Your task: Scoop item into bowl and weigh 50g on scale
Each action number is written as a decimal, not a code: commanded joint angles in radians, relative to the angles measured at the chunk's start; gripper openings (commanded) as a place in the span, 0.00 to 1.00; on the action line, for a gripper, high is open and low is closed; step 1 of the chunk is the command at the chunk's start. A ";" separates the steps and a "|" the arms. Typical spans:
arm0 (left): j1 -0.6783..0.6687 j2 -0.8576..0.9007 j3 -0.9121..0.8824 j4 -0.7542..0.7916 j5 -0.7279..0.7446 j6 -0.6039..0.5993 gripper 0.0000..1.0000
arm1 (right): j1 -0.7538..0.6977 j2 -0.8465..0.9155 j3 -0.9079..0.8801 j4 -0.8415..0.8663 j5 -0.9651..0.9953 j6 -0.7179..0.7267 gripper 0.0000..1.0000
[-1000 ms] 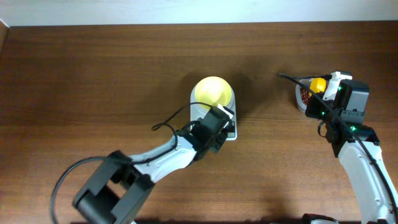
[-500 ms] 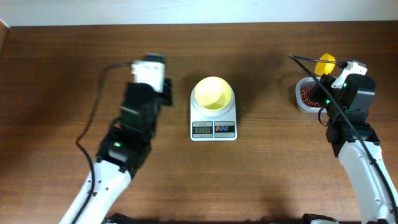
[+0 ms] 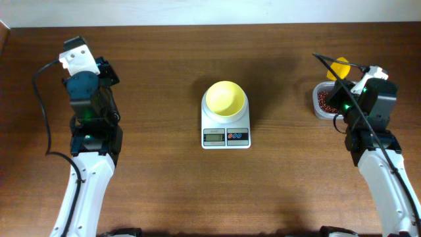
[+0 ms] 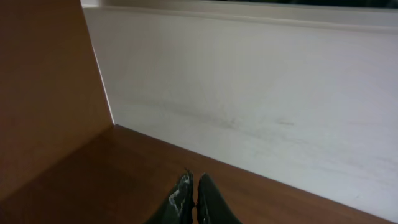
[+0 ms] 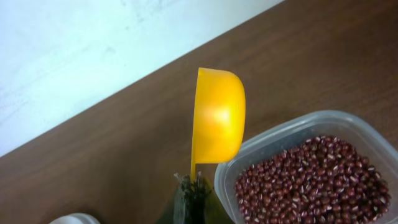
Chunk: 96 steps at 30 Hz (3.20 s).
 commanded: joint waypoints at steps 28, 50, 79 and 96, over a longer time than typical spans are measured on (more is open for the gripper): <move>-0.067 -0.030 0.341 -0.946 0.503 0.117 0.99 | -0.010 -0.064 0.033 -0.180 -0.121 -0.105 0.04; -0.066 -0.030 0.341 -0.940 0.439 0.265 0.99 | -0.010 -0.064 0.033 -0.088 -0.434 -0.105 0.04; -0.066 0.027 0.341 -1.008 0.790 0.265 0.99 | -0.007 0.030 0.033 0.054 -0.473 -0.100 0.04; -0.067 -0.245 0.341 -1.210 0.805 0.335 0.99 | -0.008 0.030 0.033 -0.022 -0.723 -0.202 0.04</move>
